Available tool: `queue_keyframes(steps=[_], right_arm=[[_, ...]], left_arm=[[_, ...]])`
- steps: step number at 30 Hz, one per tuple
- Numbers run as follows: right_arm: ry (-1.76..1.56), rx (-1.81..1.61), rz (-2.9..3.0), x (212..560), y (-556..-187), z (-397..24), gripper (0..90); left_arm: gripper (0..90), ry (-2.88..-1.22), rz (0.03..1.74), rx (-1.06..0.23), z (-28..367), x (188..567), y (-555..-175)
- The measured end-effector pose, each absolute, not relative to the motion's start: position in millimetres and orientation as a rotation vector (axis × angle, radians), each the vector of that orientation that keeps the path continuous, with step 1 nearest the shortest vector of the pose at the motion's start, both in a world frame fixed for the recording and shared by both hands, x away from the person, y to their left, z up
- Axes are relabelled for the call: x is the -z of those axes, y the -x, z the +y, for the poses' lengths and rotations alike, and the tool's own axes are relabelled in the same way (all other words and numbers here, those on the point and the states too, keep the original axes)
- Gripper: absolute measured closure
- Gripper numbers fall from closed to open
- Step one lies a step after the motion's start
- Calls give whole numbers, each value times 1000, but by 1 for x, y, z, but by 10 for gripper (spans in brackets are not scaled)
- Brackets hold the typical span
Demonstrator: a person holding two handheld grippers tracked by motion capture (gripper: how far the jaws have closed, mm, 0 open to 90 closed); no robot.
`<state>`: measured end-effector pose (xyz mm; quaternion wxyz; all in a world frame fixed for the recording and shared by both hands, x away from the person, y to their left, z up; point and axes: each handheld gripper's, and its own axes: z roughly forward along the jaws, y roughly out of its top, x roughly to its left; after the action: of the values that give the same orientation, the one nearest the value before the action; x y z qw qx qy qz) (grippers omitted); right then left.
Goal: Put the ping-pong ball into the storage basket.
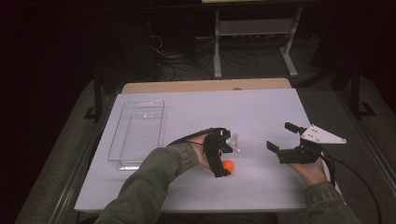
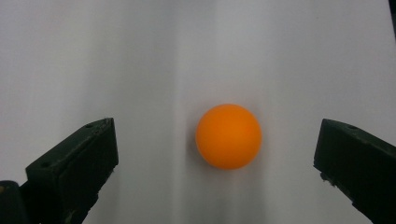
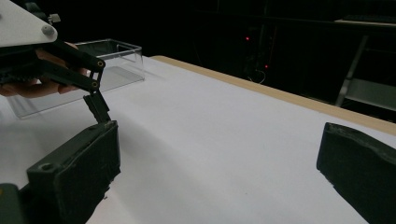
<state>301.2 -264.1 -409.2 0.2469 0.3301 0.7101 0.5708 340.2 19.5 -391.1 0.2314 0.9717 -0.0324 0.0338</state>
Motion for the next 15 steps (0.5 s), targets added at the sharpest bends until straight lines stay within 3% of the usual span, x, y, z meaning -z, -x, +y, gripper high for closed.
queue_keyframes(steps=[15], right_arm=[[-896, -1556, 1937, 409, -301, -264, 0]], left_arm=[[0, -2714, -104, -80, 15, 402, -340]])
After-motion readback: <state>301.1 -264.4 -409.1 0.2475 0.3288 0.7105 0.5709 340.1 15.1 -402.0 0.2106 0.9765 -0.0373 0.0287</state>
